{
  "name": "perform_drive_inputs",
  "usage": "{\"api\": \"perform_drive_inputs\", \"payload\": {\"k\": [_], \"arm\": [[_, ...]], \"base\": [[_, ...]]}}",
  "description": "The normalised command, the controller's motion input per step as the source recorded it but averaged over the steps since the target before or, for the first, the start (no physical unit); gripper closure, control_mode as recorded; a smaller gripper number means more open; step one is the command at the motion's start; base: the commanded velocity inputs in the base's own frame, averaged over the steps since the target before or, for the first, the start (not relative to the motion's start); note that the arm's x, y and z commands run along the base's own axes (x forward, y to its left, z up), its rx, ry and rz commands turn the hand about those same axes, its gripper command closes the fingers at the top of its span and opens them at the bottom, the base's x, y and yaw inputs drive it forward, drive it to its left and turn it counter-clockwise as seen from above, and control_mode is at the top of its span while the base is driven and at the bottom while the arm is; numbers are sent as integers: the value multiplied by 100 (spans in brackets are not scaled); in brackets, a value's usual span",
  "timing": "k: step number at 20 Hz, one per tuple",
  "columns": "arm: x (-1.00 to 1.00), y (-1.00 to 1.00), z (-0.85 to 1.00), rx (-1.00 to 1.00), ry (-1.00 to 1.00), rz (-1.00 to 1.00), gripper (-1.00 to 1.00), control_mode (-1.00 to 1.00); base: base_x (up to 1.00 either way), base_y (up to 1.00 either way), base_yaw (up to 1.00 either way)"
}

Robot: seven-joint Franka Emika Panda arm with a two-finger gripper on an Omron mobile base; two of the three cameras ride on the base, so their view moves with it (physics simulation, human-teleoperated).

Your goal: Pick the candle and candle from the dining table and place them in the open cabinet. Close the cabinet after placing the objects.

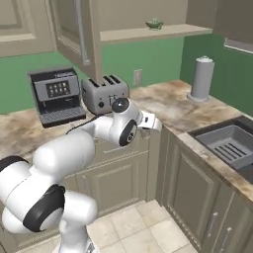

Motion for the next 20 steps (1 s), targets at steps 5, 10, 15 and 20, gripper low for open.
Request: {"api": "perform_drive_inputs", "payload": {"k": [5, 10, 15, 20], "arm": [[0, 0, 0, 0, 0, 0, 100, 100], [0, 0, 0, 0, 0, 0, 100, 100], [0, 0, 0, 0, 0, 0, 100, 100], [0, 0, 0, 0, 0, 0, 100, 100]], "base": [[25, -69, 43], [27, -67, 42], [27, -63, 41], [24, -57, 38]]}}
